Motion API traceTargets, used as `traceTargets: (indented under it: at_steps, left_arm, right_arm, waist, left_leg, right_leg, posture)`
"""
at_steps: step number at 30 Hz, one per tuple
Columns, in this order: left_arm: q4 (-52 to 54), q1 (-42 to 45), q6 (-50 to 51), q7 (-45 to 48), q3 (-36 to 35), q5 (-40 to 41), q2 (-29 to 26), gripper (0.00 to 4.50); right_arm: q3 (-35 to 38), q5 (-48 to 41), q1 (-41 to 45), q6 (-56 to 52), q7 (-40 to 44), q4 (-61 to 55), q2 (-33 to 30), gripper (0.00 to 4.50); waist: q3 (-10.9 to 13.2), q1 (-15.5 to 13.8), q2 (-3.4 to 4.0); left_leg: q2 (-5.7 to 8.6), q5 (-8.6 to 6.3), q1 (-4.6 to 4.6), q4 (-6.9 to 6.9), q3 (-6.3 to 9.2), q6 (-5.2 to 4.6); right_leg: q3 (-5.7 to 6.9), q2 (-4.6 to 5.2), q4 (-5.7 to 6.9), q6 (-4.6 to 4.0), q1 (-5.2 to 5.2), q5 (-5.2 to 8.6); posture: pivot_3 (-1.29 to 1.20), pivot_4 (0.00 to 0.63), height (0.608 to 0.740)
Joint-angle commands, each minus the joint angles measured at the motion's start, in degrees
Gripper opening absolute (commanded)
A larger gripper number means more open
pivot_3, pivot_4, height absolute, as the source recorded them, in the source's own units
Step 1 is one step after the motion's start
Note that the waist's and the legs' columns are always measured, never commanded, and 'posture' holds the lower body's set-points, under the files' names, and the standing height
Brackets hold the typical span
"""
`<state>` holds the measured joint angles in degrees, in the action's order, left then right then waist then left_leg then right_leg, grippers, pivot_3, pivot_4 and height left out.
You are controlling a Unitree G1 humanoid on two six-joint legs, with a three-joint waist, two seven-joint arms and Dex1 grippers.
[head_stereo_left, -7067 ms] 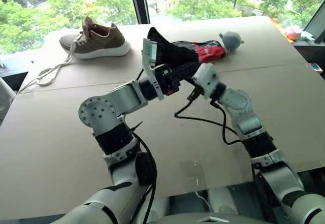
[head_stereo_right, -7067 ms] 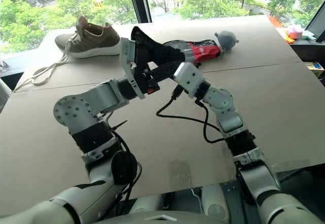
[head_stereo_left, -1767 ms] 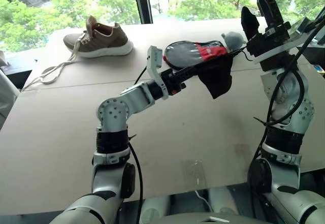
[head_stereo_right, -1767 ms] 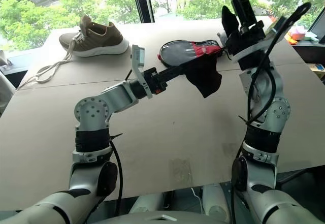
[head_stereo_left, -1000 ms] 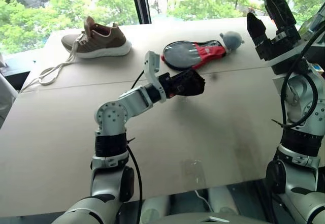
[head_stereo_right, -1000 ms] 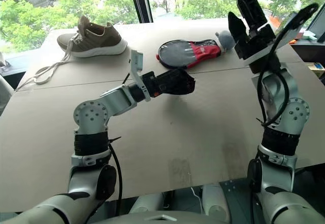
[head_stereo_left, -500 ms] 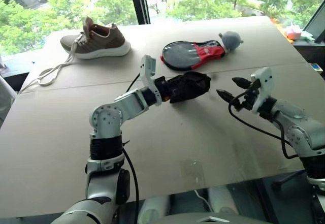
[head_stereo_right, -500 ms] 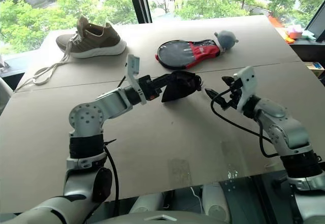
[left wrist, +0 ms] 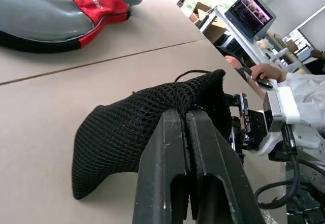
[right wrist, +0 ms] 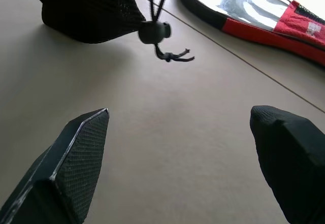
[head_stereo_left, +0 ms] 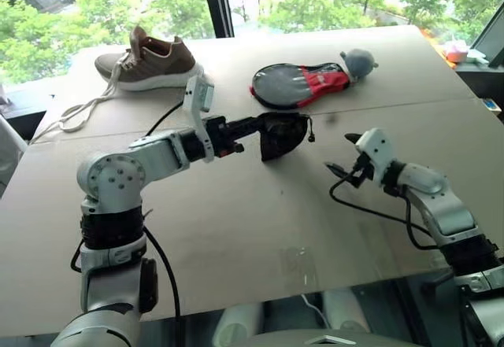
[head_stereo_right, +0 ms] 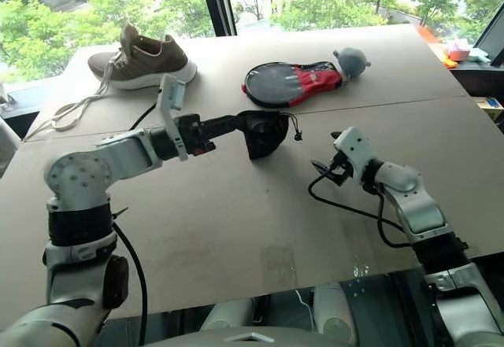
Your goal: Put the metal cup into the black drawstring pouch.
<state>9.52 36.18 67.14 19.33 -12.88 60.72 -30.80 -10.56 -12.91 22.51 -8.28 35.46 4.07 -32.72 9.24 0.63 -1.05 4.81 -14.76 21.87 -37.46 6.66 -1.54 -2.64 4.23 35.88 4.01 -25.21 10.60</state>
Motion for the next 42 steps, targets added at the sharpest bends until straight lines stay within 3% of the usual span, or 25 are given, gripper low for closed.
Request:
traceTargets:
  at_steps: [1,7,13,19,23,27,30,35,42]
  left_arm:
    - [0.31,5.35,-1.96,1.46,-0.11,-1.85,-1.61,0.0]
    - [0.57,7.39,-1.77,2.05,0.4,-3.41,-1.39,0.0]
    - [8.28,-2.51,-0.76,4.21,2.68,-4.66,-4.21,0.0]
    - [14.18,-11.61,1.87,4.37,-1.8,-2.26,-8.44,0.0]
    - [19.64,-17.24,-0.91,6.99,2.39,-7.31,-13.46,0.0]
    - [22.42,-19.99,-3.03,5.78,6.0,-11.27,-13.1,0.0]
    - [24.5,-22.97,-4.43,5.41,7.91,-13.78,-13.06,0.0]
    - [24.43,-25.01,-6.13,5.12,8.78,-17.15,-12.87,0.0]
    - [23.6,-24.98,-5.92,5.04,7.53,-18.34,-11.22,0.0]
  right_arm:
    - [2.39,1.1,1.31,1.47,0.08,-0.18,1.11,4.48]
    - [3.19,2.04,1.14,0.98,0.09,-0.86,2.61,4.48]
    - [3.19,2.42,0.51,-0.12,0.78,-2.91,3.54,4.48]
    - [3.52,2.43,0.7,-1.07,1.91,-4.55,3.82,4.48]
    - [6.05,-1.15,2.76,-5.19,1.87,-3.35,5.73,4.48]
    - [4.5,-3.37,0.91,-6.56,13.09,-5.25,0.2,4.48]
    - [2.78,-1.52,-0.17,-5.53,17.03,-5.54,-3.49,4.48]
    - [4.43,-4.45,3.24,-13.39,9.19,-7.13,4.51,4.48]
    - [-0.16,-1.22,4.75,-21.33,-1.03,-9.15,16.14,4.48]
  waist:
    - [0.01,-0.24,-0.02]
    - [0.01,0.24,-0.02]
    - [0.01,0.51,-0.01]
    - [0.01,0.3,-0.01]
    - [0.01,0.28,-0.01]
    - [0.02,-0.21,0.0]
    - [0.02,-0.2,-0.01]
    - [0.02,0.75,0.0]
    - [0.01,0.11,-0.01]
  left_leg:
    - [0.0,0.0,0.03,-0.02,0.05,0.0]
    - [0.01,0.0,0.0,0.02,0.05,0.01]
    - [-0.03,-0.01,0.02,0.11,-0.03,0.01]
    - [-0.04,-0.01,0.01,0.08,-0.01,0.01]
    - [-0.05,-0.01,0.01,0.08,-0.02,0.01]
    - [-0.04,-0.01,-0.01,0.08,0.03,0.01]
    - [-0.02,-0.02,0.01,0.07,0.05,-0.01]
    - [-0.22,-0.02,-0.1,0.12,-0.07,0.01]
    - [-0.26,-0.01,-0.1,0.1,-0.02,0.04]
  right_leg:
    - [0.04,0.0,-0.01,0.0,0.01,0.0]
    - [0.03,0.02,-0.02,0.0,0.01,0.0]
    - [-0.06,-0.01,-0.01,-0.01,-0.11,0.0]
    - [-0.05,-0.02,0.02,-0.02,-0.08,-0.01]
    - [-0.05,-0.02,0.02,-0.04,-0.08,-0.01]
    - [0.02,-0.01,-0.04,-0.05,0.02,-0.02]
    - [0.07,0.02,-0.11,-0.05,0.06,-0.02]
    - [-0.05,-0.12,-0.04,-0.12,0.03,-0.05]
    - [0.05,-0.16,-0.02,-0.2,0.04,-0.11]
  posture:
    - [0.0,0.15,0.74]
    - [0.0,0.15,0.74]
    - [0.0,0.15,0.74]
    - [0.0,0.15,0.74]
    - [0.0,0.15,0.74]
    - [0.0,0.15,0.74]
    - [0.0,0.15,0.74]
    - [0.0,0.15,0.74]
    - [0.0,0.15,0.74]
